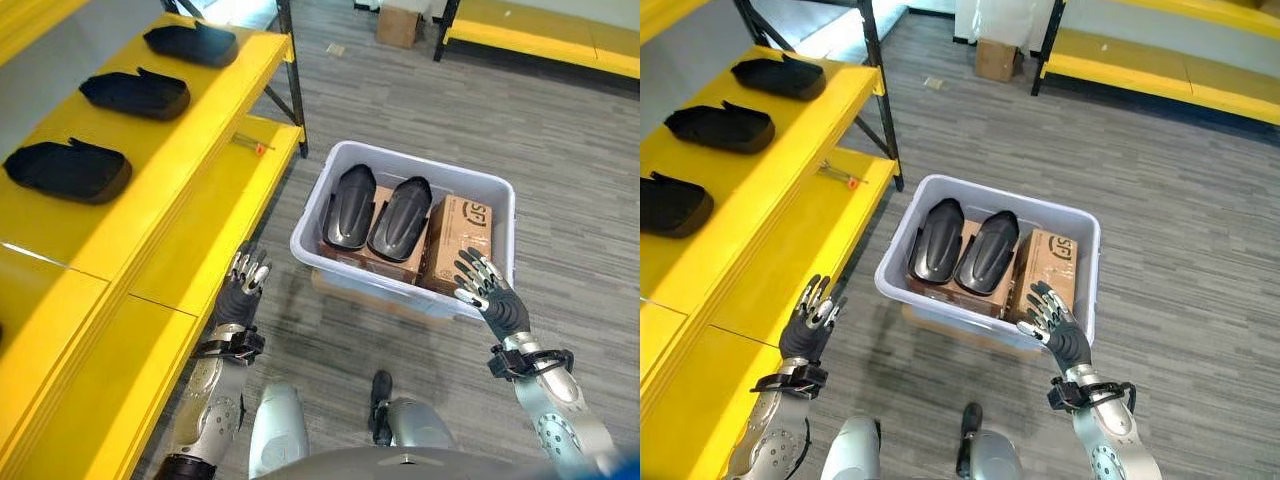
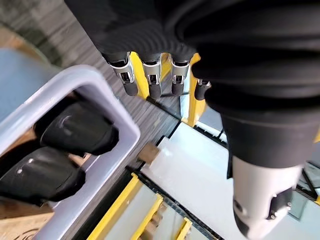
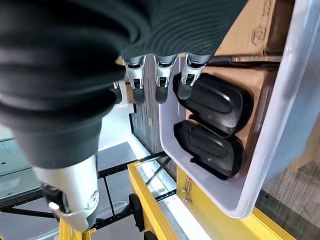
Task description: Move parts from the plastic box to the shelf.
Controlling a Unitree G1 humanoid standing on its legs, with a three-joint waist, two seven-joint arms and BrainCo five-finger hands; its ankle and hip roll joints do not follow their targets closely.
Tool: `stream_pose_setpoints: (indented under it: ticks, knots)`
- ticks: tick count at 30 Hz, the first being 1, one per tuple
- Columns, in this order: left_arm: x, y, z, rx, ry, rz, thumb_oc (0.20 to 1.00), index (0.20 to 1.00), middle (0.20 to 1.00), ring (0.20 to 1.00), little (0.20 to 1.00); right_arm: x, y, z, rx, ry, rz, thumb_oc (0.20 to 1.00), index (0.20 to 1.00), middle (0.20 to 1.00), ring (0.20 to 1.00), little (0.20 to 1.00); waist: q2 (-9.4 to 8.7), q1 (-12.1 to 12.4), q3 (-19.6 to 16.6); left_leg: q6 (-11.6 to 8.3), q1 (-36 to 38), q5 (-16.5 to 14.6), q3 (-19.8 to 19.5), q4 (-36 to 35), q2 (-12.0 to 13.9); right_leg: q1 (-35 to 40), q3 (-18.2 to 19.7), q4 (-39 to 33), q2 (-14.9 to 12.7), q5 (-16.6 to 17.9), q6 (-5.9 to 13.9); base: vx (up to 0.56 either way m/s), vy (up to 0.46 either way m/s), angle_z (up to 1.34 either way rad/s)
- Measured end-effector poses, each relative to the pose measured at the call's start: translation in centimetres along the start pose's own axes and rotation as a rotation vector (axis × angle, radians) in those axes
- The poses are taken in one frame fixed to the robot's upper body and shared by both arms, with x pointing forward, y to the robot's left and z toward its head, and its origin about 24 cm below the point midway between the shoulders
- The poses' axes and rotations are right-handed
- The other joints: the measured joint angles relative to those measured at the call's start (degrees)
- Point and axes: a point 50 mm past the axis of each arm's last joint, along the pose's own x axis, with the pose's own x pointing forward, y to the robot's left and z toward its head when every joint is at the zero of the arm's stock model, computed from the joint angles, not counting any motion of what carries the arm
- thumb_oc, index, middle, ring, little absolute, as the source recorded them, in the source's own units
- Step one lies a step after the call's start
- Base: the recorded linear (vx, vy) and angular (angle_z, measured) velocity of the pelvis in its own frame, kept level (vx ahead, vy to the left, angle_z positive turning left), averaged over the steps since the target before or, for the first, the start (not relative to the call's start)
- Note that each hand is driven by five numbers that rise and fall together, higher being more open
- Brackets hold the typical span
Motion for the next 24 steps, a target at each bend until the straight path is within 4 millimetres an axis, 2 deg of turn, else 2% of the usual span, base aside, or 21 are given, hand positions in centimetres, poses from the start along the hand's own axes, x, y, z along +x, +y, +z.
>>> stream_pose_setpoints:
  ticks: [1, 2, 3, 5, 6, 7, 9, 10, 11, 13, 15, 17, 20, 22, 24]
  knots:
    - [-0.3, 0.7, -0.4, 0.007, 0.021, 0.029, 1.0, 1.0, 1.0, 1.0, 1.0, 0.1, -0.1, -0.1, -0.001, 0.003, -0.001, 1.0, 1.0, 1.0, 1.0, 1.0, 2.76, 0.53, 0.44, -0.89, 1.35, 2.85, 0.18, -16.33, 4.68, 2.65, 1.47, -2.31, 3.11, 0.33, 0.85, 0.48, 0.335, -1.1]
    - [-0.3, 0.8, -0.8, 0.0, 0.032, 0.039, 1.0, 1.0, 1.0, 1.0, 1.0, 0.3, 0.0, -0.2, 0.0, 0.006, 0.005, 1.0, 1.0, 1.0, 1.0, 1.0, 3.44, 0.53, 1.07, -1.06, 1.41, 3.17, -0.39, -16.02, 5.53, 4.12, 2.95, -2.65, 3.46, 0.14, 1.55, 0.49, 0.381, -1.27]
    - [-0.7, 1.1, -1.3, -0.039, 0.039, 0.067, 1.0, 1.0, 1.0, 1.0, 1.0, 0.5, 0.1, -0.5, -0.003, 0.019, 0.015, 1.0, 1.0, 1.0, 1.0, 1.0, 3.76, 1.46, 0.99, -0.65, 3.48, 3.46, -0.55, -15.23, 5.93, 5.59, 6.11, -3.26, 3.04, -0.01, 1.94, 0.24, 0.257, -1.42]
    - [-1.2, 0.6, -2.0, -0.071, 0.06, 0.064, 1.0, 1.0, 1.0, 1.0, 1.0, 1.2, 1.4, -0.9, 0.005, 0.029, 0.07, 1.0, 1.0, 1.0, 1.0, 1.0, 6.0, 1.73, -0.74, -0.47, 7.29, 3.9, -2.62, -11.22, 4.91, 7.63, 9.02, -4.14, 2.28, -0.59, 2.56, 0.32, 0.362, -1.53]
    - [-1.0, 0.4, -1.7, -0.064, 0.054, 0.044, 1.0, 1.0, 1.0, 1.0, 1.0, 1.9, 2.3, -1.0, 0.004, 0.031, 0.111, 1.0, 1.0, 1.0, 1.0, 1.0, 7.03, 1.79, -1.7, -0.74, 10.59, 6.43, -4.4, -12.32, 3.33, 7.92, 11.19, -4.15, 1.11, -0.72, 3.56, 0.25, 0.338, -1.37]
    - [-0.4, 0.3, -1.0, -0.046, 0.036, 0.018, 1.0, 1.0, 1.0, 1.0, 1.0, 2.3, 3.6, -1.6, 0.037, 0.041, 0.143, 1.0, 1.0, 1.0, 1.0, 1.0, 5.08, 1.78, -1.98, -0.67, 12.2, 7.21, -1.81, -12.33, 0.89, 8.39, 13.37, -4.41, -1.74, -0.56, 4.0, 0.21, 0.319, -1.12]
    - [0.5, -0.2, 0.3, -0.018, -0.004, -0.036, 1.0, 1.0, 1.0, 1.0, 1.0, 2.4, 5.5, -1.9, 0.096, 0.028, 0.191, 1.0, 1.0, 1.0, 1.0, 1.0, 3.05, 1.38, -2.7, 1.83, 13.37, 6.79, 2.1, -12.6, -2.64, 8.39, 13.6, -5.4, -6.0, 2.1, 5.28, 0.12, 0.268, -0.68]
    - [1.0, -0.5, 1.0, -0.004, -0.024, -0.061, 1.0, 1.0, 1.0, 1.0, 1.0, 2.2, 6.2, -2.2, 0.12, 0.035, 0.215, 1.0, 1.0, 1.0, 1.0, 1.0, 2.91, 1.24, -2.77, 2.88, 14.06, 6.55, 3.72, -12.46, -3.86, 8.37, 13.42, -5.64, -7.42, 4.02, 5.24, 0.07, 0.228, -0.77]
    - [1.4, -0.8, 2.0, 0.021, -0.053, -0.092, 1.0, 1.0, 1.0, 1.0, 1.0, 2.1, 7.2, -2.5, 0.132, 0.053, 0.258, 1.0, 1.0, 1.0, 1.0, 1.0, 2.85, 1.35, -2.81, 4.92, 14.92, 5.2, 6.89, -11.81, -5.68, 7.73, 13.49, -5.74, -10.08, 7.11, 5.81, 0.05, 0.193, -0.69]
    - [1.7, -1.0, 2.6, 0.027, -0.076, -0.101, 1.0, 1.0, 1.0, 1.0, 1.0, 1.9, 7.2, -2.9, 0.132, 0.075, 0.259, 1.0, 1.0, 1.0, 1.0, 1.0, 3.03, 1.2, -2.85, 6.34, 14.84, 3.9, 8.25, -11.08, -7.33, 7.76, 12.67, -5.95, -12.36, 8.59, 8.03, 0.04, 0.09, -0.47]
    - [1.7, -0.8, 2.6, 0.031, -0.077, -0.095, 1.0, 1.0, 1.0, 1.0, 1.0, 1.8, 7.0, -3.0, 0.132, 0.083, 0.247, 1.0, 1.0, 1.0, 1.0, 1.0, 2.41, 1.57, -2.93, 6.86, 14.73, 3.5, 9.69, -11.16, -8.34, 7.95, 11.88, -6.31, -14.2, 10.89, 10.02, 0.02, 0.01, -0.28]
    - [1.5, -0.7, 2.4, 0.036, -0.065, -0.088, 1.0, 1.0, 1.0, 1.0, 1.0, 1.6, 6.6, -2.9, 0.126, 0.084, 0.231, 1.0, 1.0, 1.0, 1.0, 1.0, 1.6, 1.29, -2.86, 6.92, 14.03, 3.41, 10.03, -11.04, -8.6, 8.27, 11.79, -7.62, -14.57, 12.6, 11.55, 0.0, -0.002, -0.1]
    - [1.0, -0.5, 1.8, 0.034, -0.038, -0.08, 1.0, 1.0, 1.0, 1.0, 1.0, 1.9, 5.2, -2.2, 0.108, 0.052, 0.174, 1.0, 1.0, 1.0, 1.0, 1.0, -0.09, 0.41, -2.16, 6.19, 12.6, 3.34, 10.05, -10.35, -8.04, 8.28, 10.89, -9.36, -13.9, 11.83, 12.98, -0.01, -0.023, -0.08]
    - [0.4, 0.3, 1.7, 0.042, -0.027, -0.043, 1.0, 1.0, 1.0, 1.0, 1.0, 2.2, 4.0, -1.4, 0.094, 0.017, 0.112, 1.0, 1.0, 1.0, 1.0, 1.0, -2.9, 0.06, -1.24, 3.92, 9.35, 3.55, 11.15, -9.32, -7.03, 5.21, 10.24, -9.41, -13.33, 6.59, 12.57, -0.02, -0.116, -0.28]
    - [0.3, 0.2, 1.6, 0.037, -0.023, -0.043, 1.0, 1.0, 1.0, 1.0, 1.0, 2.3, 3.7, -1.1, 0.088, 0.006, 0.095, 1.0, 1.0, 1.0, 1.0, 1.0, -3.13, -0.15, -0.8, 3.28, 6.98, 3.48, 10.76, -7.63, -5.5, 3.81, 10.26, -9.41, -12.23, 5.05, 12.7, -0.03, -0.088, -0.05]
